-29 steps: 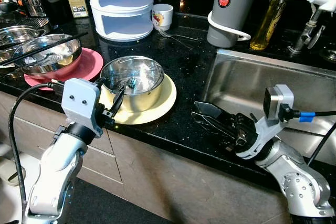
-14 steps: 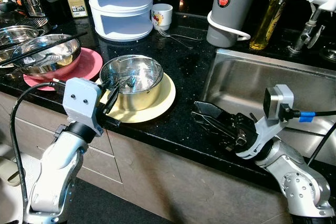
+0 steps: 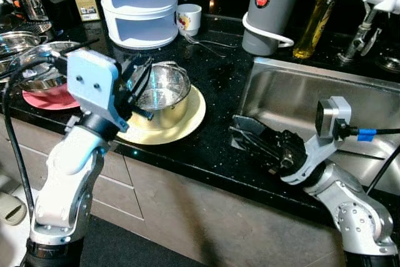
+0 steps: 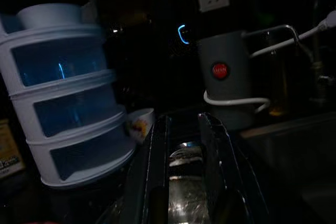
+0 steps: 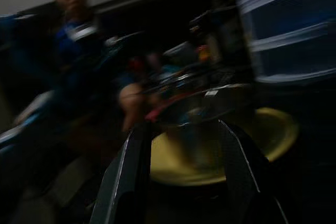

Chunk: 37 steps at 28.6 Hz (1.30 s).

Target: Kitchen organization

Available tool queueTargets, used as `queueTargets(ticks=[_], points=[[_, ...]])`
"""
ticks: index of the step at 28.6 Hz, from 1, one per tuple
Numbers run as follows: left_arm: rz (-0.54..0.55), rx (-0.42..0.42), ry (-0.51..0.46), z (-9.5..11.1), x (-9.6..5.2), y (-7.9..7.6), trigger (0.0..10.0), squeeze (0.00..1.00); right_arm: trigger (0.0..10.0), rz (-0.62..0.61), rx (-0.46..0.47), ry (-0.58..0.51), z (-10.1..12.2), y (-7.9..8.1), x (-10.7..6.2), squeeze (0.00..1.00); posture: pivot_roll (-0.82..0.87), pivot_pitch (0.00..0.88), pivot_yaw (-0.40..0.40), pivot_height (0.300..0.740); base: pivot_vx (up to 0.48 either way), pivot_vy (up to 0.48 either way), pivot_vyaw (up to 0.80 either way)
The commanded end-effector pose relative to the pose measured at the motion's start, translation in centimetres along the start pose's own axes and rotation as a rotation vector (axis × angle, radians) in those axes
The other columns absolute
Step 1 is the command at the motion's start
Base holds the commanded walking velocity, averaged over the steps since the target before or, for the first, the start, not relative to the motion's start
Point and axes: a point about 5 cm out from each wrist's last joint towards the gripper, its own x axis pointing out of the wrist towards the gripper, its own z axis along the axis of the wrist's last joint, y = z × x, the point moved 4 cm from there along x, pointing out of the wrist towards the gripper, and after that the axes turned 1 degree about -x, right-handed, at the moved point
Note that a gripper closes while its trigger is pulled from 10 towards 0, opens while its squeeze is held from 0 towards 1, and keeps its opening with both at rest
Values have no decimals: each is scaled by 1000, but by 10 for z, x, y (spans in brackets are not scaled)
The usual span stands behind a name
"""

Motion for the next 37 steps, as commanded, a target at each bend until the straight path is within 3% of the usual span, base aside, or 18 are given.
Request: queueTargets(ticks=[1, 17, 18, 20, 23, 27, 33, 37], points=[[10, -20, -22, 7, 2, 2, 0, 0, 10000, -37, -12, -13, 3, -6, -2, 0, 17, 74, -26, 740, 0, 0, 0], [13, -62, 70, -4, 0, 2, 0, 0, 10000, -37, -8, 32, -4, -5, -2, 0, 20, 77, -27, 740, 0, 0, 0], [-18, -122, 54, 1, 2, -3, 0, 0, 10000, -30, -7, 39, -6, -4, -2, 0, 21, 80, -27, 740, 0, 0, 0], [-33, -139, 46, 4, 2, -5, 0, 0, 10000, -29, -7, 41, -6, -4, -2, 0, 22, 79, -29, 740, 0, 0, 0], [-97, -233, 1, 15, 3, -15, 0, 0, 10000, -25, -4, 41, -6, -3, -2, 0, 21, 79, -28, 740, 0, 0, 0], [-157, -266, -12, 21, 3, -22, 0, 0, 10000, -24, -4, 42, -6, -3, -2, 0, 21, 79, -28, 740, 0, 0, 0], [-335, -319, 40, 22, -6, -45, 0, 0, 10000, -19, -3, 48, -7, -2, -3, 0, 22, 81, -24, 740, 0, 0, 0], [-358, -322, 74, 18, -9, -48, 0, 0, 10000, -18, -3, 51, -7, -1, -3, 0, 22, 80, -23, 740, 0, 0, 0]])
